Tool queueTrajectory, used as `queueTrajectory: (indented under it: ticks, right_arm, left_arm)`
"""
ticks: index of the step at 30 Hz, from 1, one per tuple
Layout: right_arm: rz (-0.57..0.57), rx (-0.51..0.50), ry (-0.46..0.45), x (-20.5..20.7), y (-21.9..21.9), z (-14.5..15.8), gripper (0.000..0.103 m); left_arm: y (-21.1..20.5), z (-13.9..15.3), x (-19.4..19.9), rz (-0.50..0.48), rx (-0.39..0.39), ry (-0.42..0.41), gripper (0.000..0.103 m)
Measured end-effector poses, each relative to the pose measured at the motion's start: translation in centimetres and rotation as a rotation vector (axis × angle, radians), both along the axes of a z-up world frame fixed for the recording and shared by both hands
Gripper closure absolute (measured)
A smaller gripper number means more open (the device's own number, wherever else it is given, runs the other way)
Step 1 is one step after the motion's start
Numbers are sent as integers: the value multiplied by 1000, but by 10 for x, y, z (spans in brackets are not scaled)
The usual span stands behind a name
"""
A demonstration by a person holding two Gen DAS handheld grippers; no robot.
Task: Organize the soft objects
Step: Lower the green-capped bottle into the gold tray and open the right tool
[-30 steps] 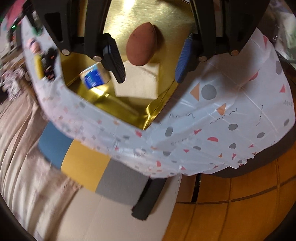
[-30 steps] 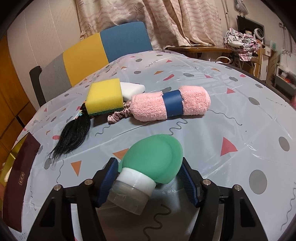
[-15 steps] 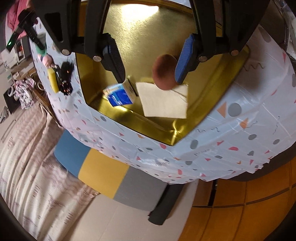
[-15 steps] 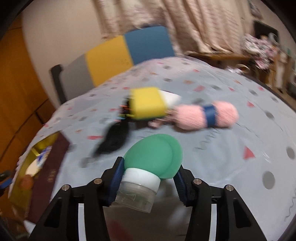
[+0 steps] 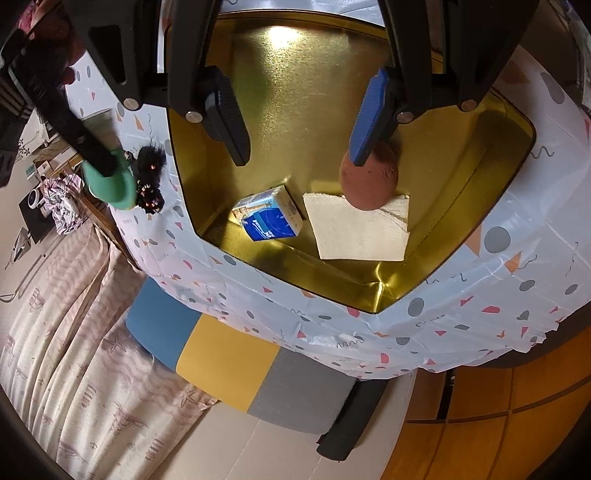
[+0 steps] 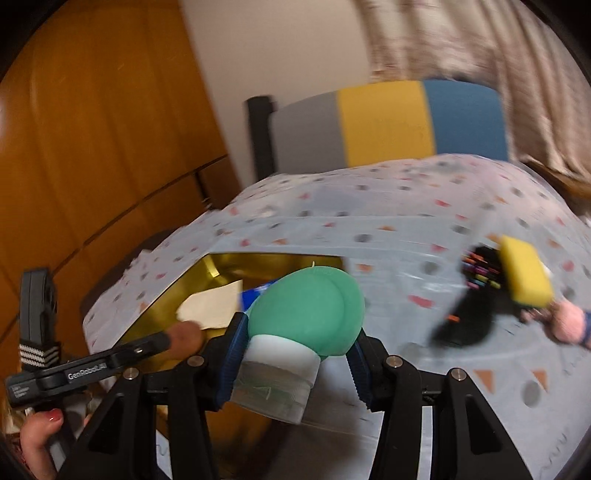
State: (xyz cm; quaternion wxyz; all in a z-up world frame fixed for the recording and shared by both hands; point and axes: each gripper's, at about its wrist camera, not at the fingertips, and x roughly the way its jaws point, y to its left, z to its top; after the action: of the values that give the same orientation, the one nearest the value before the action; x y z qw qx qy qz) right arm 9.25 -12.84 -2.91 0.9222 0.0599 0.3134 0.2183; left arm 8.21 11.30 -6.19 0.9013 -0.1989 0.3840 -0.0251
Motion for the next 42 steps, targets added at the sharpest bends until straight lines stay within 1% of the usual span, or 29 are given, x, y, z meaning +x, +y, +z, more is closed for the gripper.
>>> queueTrajectory:
  ticks: [3,5,8,11,15,18,19,20,21,24,27,29,31,32,34,38,42]
  right_arm:
    - [47,-58,3,2,29,-4,51]
    - [63,-92,34,9,45,-12,51]
    - [60,-160,92,24,60,-29,51]
    - [46,-234,128,42,71,-43,51]
    - [22,-273,167,62,75,-54,49]
    - [3,-303,139,67,77,-53,38]
    - [2,-298,107,64,76,-47,30]
    - [-2,-294,84,61,75,-43,24]
    - [-11,-290,57,56,73,-37,16]
    - [-33,-240,-28,42,60,-15,16]
    - [-86,-183,-76,36,44,6,16]
    - [-117,-142,-94,33,32,18,12]
    - [-161,-119,-108,28,18,24,4]
    - [-179,-116,-105,27,12,25,4]
    - [-209,-123,-71,25,0,21,4]
    - [-239,-172,3,21,-19,1,4]
    - [-259,-222,70,9,-45,-31,4]
  left_arm:
    - [8,5,0,24,-5,-11,47]
    - [15,8,0,46,-10,-21,47]
    - [23,8,0,73,-30,-15,47]
    - [25,6,1,74,-44,-5,47]
    - [21,7,0,64,-36,-8,47]
    - [18,8,0,55,-30,-10,47]
    - [18,9,0,54,-29,-12,47]
    - [17,9,0,55,-29,-12,47]
    - [17,9,0,57,-29,-10,47]
    - [16,7,-1,57,-34,-5,47]
    - [13,6,0,46,-35,2,47]
    - [10,7,-1,36,-31,-2,47]
    - [4,8,-2,18,-22,-9,47]
    - [1,8,-2,7,-16,-10,47]
    - [-5,7,-2,-16,-6,-3,47]
    - [-25,6,-2,-92,13,4,47]
    - [-57,2,-4,-236,11,21,47]
